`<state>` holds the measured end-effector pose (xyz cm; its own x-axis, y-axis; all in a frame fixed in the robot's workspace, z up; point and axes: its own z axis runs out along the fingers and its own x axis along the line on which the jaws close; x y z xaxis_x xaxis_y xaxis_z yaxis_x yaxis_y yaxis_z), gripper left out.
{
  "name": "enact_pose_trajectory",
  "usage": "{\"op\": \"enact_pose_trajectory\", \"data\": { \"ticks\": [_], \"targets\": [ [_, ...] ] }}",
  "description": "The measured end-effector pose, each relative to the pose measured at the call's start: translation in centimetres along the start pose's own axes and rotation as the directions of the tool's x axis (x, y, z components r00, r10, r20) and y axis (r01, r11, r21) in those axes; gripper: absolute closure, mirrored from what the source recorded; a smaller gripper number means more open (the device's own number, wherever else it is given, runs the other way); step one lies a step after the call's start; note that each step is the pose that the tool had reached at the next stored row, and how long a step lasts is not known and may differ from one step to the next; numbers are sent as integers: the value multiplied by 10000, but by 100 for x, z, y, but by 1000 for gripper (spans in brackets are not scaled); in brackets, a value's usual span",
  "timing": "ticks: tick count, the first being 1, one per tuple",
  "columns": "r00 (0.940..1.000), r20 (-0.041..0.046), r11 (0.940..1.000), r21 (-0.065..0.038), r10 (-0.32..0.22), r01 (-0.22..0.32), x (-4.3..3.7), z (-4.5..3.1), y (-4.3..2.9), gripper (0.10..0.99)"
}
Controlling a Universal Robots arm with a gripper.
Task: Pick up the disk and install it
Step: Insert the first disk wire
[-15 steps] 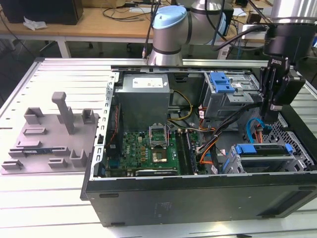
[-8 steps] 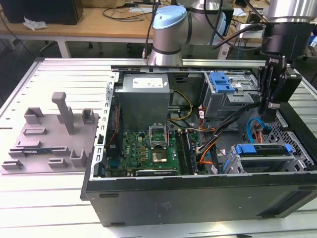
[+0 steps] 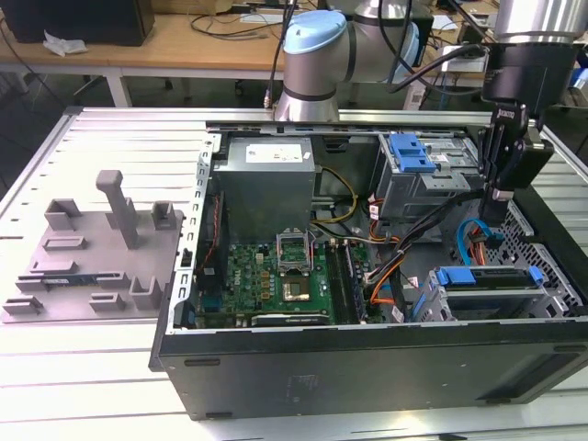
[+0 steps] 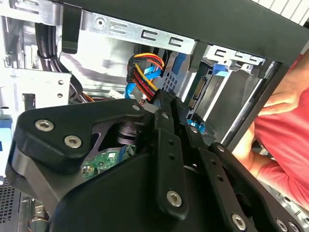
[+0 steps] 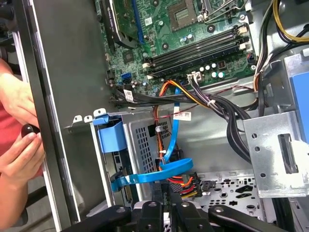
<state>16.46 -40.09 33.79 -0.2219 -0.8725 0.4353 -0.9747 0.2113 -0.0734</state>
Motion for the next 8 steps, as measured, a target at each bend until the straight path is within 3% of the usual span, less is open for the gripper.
{"op": "enact_pose_trajectory", "data": {
  "ticks": [8],
  "targets": [
    [10000,-5,10000,0,1,-1,2,0,0,918]
  ]
}}
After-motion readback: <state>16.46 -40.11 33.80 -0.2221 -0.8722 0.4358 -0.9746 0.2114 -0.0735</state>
